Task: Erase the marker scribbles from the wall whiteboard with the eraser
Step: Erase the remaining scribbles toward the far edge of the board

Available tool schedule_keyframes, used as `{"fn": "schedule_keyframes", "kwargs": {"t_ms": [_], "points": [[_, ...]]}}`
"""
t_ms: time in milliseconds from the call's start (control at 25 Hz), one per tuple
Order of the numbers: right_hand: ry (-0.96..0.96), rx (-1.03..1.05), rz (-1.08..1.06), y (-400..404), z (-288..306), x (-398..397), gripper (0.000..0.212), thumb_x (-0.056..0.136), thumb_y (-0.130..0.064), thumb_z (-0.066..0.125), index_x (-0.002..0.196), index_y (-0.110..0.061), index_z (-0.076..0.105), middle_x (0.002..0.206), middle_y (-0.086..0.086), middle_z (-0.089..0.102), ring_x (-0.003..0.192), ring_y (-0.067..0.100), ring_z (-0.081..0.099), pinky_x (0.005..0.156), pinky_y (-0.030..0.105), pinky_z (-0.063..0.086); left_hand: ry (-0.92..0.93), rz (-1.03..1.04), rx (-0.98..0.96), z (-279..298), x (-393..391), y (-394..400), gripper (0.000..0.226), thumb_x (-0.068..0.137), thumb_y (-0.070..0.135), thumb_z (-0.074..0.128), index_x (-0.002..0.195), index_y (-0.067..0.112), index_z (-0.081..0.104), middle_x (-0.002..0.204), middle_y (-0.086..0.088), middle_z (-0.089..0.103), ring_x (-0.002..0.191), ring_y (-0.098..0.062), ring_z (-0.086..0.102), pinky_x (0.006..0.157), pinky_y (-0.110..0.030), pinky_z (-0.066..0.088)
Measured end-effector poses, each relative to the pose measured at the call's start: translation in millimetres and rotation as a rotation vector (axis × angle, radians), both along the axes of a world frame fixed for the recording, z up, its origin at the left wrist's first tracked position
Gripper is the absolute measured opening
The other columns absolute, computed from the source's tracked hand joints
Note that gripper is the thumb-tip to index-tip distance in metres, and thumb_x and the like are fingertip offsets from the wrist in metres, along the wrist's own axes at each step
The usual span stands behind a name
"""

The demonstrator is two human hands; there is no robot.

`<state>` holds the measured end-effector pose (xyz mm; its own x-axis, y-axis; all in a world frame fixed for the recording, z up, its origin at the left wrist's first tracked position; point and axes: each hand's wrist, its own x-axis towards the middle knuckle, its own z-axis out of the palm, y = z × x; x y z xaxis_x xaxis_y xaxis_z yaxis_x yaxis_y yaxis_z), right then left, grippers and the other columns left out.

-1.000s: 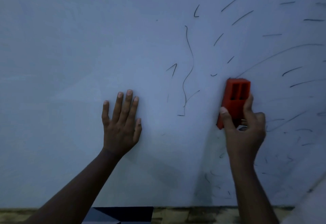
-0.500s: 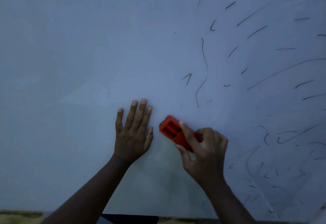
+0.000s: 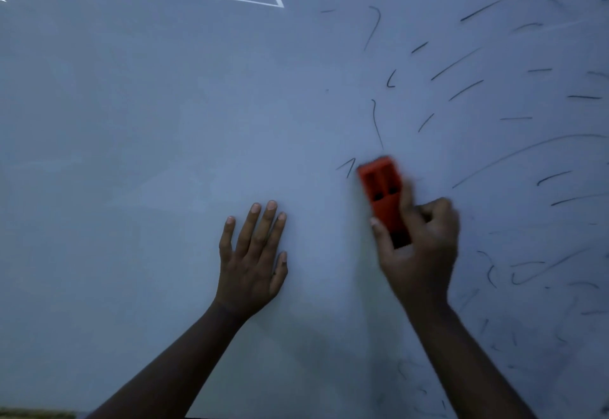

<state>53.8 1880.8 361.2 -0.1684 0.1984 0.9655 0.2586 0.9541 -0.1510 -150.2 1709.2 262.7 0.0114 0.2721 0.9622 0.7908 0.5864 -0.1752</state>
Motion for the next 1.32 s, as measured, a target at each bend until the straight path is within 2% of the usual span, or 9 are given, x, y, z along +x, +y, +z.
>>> {"fn": "schedule_keyframes", "kwargs": {"t_ms": [160, 280, 480, 680, 800, 880, 1040, 1160, 1320], "points": [[-0.356, 0.291, 0.104, -22.6, -42.3, -8.9, 0.077, 0.082, -0.038, 0.079, 0.151, -0.022, 0.05, 0.092, 0.009, 0.049, 0.079, 0.028, 0.045, 0.065, 0.04, 0.042, 0.017, -0.005, 0.075, 27.2, 1.1, -8.5, 0.068, 0.1, 0.031, 0.052, 0.163, 0.013, 0.035, 0.169, -0.01, 0.031, 0.153, -0.025, 0.036, 0.12, -0.046, 0.022], [-0.425, 0.441, 0.09, -15.0, -13.2, -10.4, 0.071, 0.087, -0.045, 0.071, 0.151, -0.022, 0.049, 0.095, 0.009, 0.049, 0.08, 0.029, 0.046, 0.067, 0.04, 0.039, 0.008, -0.008, 0.184, 88.9, -6.7, -12.2, 0.071, 0.1, 0.031, 0.053, 0.164, 0.011, 0.03, 0.17, -0.014, 0.026, 0.159, -0.027, 0.027, 0.119, -0.051, 0.023], [-0.13, 0.239, 0.026, 19.6, 86.5, 4.2, 0.072, 0.086, -0.05, 0.07, 0.148, -0.017, 0.053, 0.096, 0.01, 0.044, 0.082, 0.025, 0.042, 0.069, 0.037, 0.038, 0.106, 0.024, 0.107, 175.1, -23.2, -15.8, 0.076, 0.106, 0.042, 0.046, 0.17, 0.011, 0.02, 0.178, -0.014, 0.014, 0.166, -0.03, 0.011, 0.131, -0.057, 0.009], [0.182, -0.123, 0.044, 50.0, 133.7, 29.1, 0.08, 0.088, -0.057, 0.065, 0.156, -0.023, 0.041, 0.108, 0.016, 0.045, 0.091, 0.025, 0.048, 0.077, 0.044, 0.056, 0.081, 0.038, 0.068, 180.0, -25.8, -14.7, 0.075, 0.107, 0.045, 0.039, 0.17, 0.011, 0.018, 0.178, -0.016, 0.011, 0.166, -0.031, 0.011, 0.131, -0.061, 0.009], [0.224, -0.169, 0.022, 41.7, 132.6, 23.5, 0.079, 0.089, -0.055, 0.066, 0.156, -0.021, 0.042, 0.107, 0.013, 0.044, 0.091, 0.025, 0.049, 0.078, 0.044, 0.057, 0.083, 0.024, 0.069, 180.1, -26.2, -14.6, 0.075, 0.107, 0.044, 0.04, 0.17, 0.011, 0.018, 0.178, -0.016, 0.011, 0.166, -0.032, 0.011, 0.132, -0.06, 0.008], [0.155, -0.108, 0.037, 28.7, 127.2, 17.7, 0.078, 0.087, -0.051, 0.068, 0.155, -0.023, 0.043, 0.102, 0.006, 0.041, 0.087, 0.027, 0.05, 0.073, 0.044, 0.055, 0.083, 0.019, 0.073, 179.2, -26.3, -14.0, 0.075, 0.107, 0.044, 0.041, 0.17, 0.011, 0.018, 0.178, -0.016, 0.01, 0.166, -0.032, 0.011, 0.131, -0.061, 0.008], [-0.103, 0.104, 0.093, -10.9, 106.3, -8.6, 0.073, 0.081, -0.052, 0.069, 0.146, -0.023, 0.056, 0.094, -0.002, 0.038, 0.085, 0.018, 0.042, 0.066, 0.03, 0.04, 0.078, 0.015, 0.076, 179.9, -26.7, -12.0, 0.077, 0.105, 0.044, 0.043, 0.17, 0.01, 0.019, 0.178, -0.016, 0.011, 0.165, -0.032, 0.011, 0.131, -0.062, 0.009], [-0.269, 0.284, 0.078, -34.2, 93.5, -25.5, 0.074, 0.081, -0.054, 0.07, 0.146, -0.023, 0.054, 0.095, 0.001, 0.045, 0.082, 0.017, 0.043, 0.066, 0.032, 0.045, 0.082, 0.023, 0.067, 180.9, -26.6, -13.5, 0.079, 0.105, 0.046, 0.044, 0.17, 0.01, 0.019, 0.178, -0.017, 0.01, 0.165, -0.033, 0.012, 0.131, -0.063, 0.01], [-0.286, 0.393, 0.008, -30.1, 114.1, -22.3, 0.072, 0.082, -0.058, 0.067, 0.146, -0.027, 0.054, 0.094, 0.002, 0.046, 0.08, 0.019, 0.044, 0.068, 0.037, 0.045, 0.09, 0.014, 0.078, 181.6, -24.2, -14.5, 0.078, 0.104, 0.045, 0.045, 0.168, 0.006, 0.025, 0.177, -0.017, 0.014, 0.165, -0.032, 0.016, 0.13, -0.063, 0.014]]}}
